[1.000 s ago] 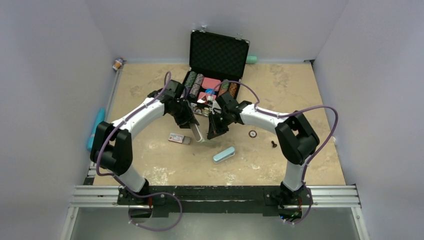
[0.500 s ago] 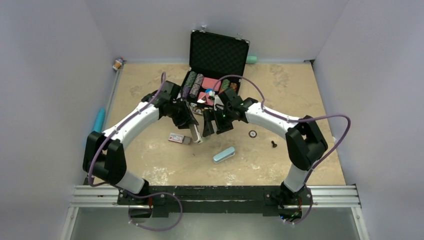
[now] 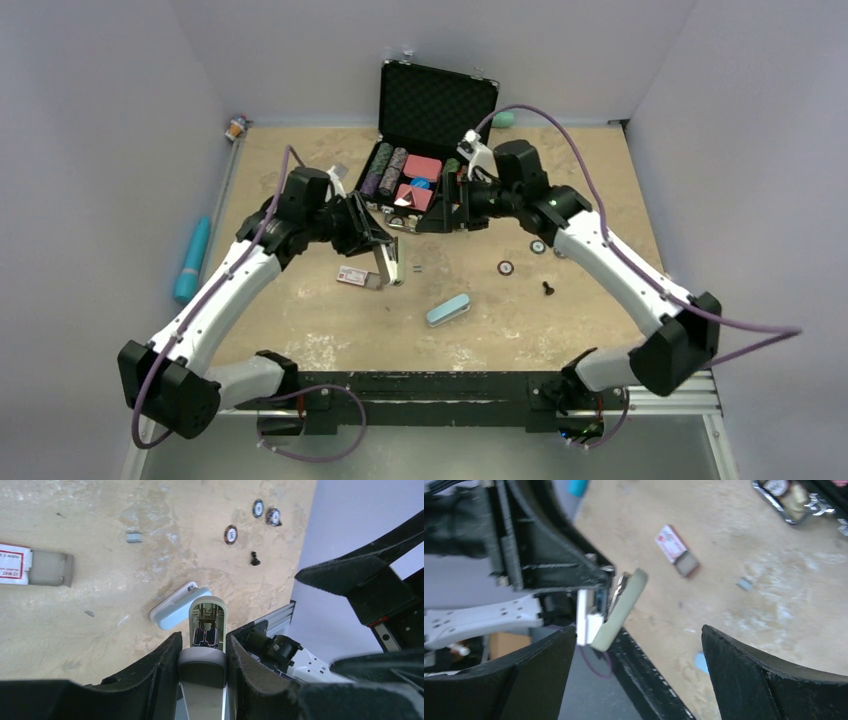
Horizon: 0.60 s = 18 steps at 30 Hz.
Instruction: Unload the staples from the stapler
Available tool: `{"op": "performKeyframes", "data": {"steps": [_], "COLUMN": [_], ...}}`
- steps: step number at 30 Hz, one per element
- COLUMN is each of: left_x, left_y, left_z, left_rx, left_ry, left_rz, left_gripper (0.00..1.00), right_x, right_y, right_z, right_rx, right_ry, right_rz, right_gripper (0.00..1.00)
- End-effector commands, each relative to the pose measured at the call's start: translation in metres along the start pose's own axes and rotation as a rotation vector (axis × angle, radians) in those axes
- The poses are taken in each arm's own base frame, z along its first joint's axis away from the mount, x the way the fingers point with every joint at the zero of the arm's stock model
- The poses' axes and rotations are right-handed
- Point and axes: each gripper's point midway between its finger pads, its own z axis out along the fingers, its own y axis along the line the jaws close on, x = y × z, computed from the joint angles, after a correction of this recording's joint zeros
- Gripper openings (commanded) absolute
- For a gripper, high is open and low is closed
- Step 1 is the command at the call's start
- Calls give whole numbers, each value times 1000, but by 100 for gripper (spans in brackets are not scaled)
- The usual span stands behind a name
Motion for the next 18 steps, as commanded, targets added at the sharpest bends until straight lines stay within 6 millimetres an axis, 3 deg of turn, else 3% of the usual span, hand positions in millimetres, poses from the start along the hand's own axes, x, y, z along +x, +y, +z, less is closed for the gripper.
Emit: {"op": "performKeyframes", "data": {"steps": [1, 5, 10, 15, 18], "left_x": [2, 6, 11, 20, 25], "left_y": [-38, -62, -82, -96, -111], "left_z": [-28, -54, -84, -106, -121], "left_rx": [188, 313, 411, 512, 613], "left_ry": [-36, -72, -114, -130, -141], "left_rz": [52, 84, 133, 174, 203], "left_gripper": [0, 0, 0, 0, 0], "right_x": [-6, -4, 6, 20, 27], "right_y": [74, 98, 111, 128, 148], "right_z": [-44, -76, -98, -109, -109], "right_rx": [-316, -436, -532, -635, -686], "right_ry": [-121, -225, -278, -267, -246], "right_rz": [44, 52, 76, 82, 64], "right_gripper": [99, 99, 99, 99, 99]}}
